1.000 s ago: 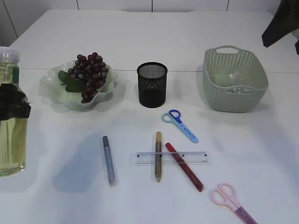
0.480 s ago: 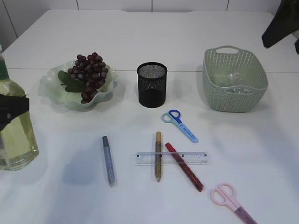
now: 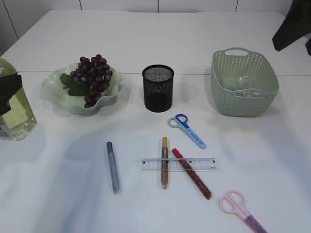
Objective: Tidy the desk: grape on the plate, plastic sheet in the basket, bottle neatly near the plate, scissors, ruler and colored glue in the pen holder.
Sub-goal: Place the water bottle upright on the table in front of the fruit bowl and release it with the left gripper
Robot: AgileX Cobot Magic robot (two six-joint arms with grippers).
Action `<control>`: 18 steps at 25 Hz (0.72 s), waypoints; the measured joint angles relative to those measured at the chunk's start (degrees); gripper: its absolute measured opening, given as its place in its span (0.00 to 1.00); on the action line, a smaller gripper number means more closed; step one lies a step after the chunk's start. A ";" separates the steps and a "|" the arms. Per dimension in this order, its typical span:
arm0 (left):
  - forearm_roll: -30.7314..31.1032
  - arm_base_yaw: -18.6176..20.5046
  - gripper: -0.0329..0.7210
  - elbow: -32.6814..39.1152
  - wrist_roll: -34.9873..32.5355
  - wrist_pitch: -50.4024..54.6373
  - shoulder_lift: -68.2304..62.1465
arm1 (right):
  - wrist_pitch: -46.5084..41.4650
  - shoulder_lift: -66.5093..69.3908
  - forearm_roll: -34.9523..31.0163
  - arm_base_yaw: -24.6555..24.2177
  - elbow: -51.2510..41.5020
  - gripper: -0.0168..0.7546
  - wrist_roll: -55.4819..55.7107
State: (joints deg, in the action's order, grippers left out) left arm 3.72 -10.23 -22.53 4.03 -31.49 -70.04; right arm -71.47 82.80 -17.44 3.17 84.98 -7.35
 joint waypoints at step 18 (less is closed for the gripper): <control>-11.17 0.10 0.64 -4.31 -10.34 -29.02 -34.01 | 0.00 0.00 0.19 0.00 0.00 0.73 -0.68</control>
State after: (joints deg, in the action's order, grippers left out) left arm -7.44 -10.12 -26.84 -6.31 -60.51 -104.06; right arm -71.47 82.80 -17.25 3.17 84.98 -8.03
